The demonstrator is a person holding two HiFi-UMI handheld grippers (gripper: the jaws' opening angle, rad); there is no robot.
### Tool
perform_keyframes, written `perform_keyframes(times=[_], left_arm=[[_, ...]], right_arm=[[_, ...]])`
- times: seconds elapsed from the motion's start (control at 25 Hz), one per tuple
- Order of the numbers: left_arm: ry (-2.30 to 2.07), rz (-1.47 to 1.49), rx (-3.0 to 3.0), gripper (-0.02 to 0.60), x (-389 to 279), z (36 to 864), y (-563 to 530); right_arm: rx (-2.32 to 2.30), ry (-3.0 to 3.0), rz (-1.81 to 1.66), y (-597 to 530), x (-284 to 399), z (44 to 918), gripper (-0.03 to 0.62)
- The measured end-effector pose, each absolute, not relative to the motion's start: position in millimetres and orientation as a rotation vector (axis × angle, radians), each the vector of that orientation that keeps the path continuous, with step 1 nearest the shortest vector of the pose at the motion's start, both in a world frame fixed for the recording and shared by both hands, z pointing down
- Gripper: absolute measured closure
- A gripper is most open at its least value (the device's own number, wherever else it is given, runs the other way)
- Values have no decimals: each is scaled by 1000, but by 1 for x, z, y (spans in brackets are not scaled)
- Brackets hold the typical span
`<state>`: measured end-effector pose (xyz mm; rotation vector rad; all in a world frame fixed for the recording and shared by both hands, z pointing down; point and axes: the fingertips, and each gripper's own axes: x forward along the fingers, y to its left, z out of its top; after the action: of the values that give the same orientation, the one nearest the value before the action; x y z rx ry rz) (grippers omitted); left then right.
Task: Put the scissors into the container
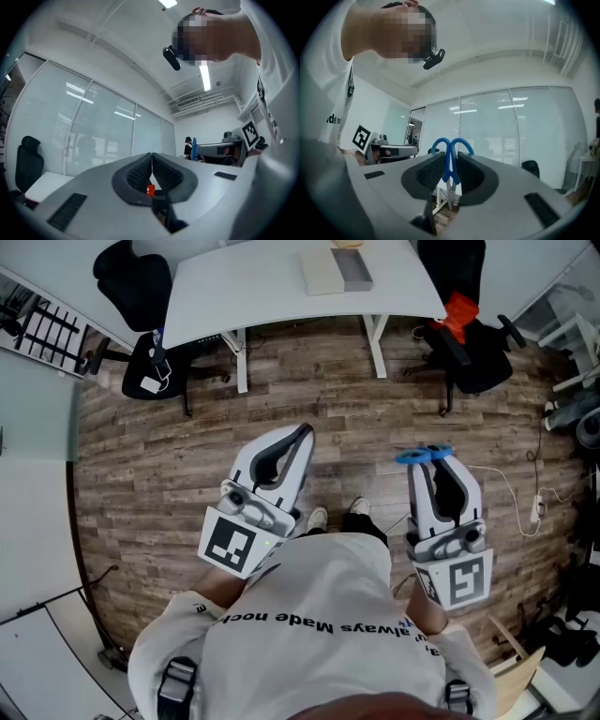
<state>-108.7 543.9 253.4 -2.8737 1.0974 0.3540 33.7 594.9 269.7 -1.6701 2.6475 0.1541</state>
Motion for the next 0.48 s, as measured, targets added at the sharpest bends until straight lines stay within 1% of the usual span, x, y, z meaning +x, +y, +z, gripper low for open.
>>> perform_keyframes(times=[0.2,0.48], left_arm=[[1104,387,-2861,561,-140,242,559],[1079,405,-2863,561,-159,239,566]], right_arm=[[-1665,2664,168,608,-1,261,503],[-1676,2648,177,614,-22,255,502]])
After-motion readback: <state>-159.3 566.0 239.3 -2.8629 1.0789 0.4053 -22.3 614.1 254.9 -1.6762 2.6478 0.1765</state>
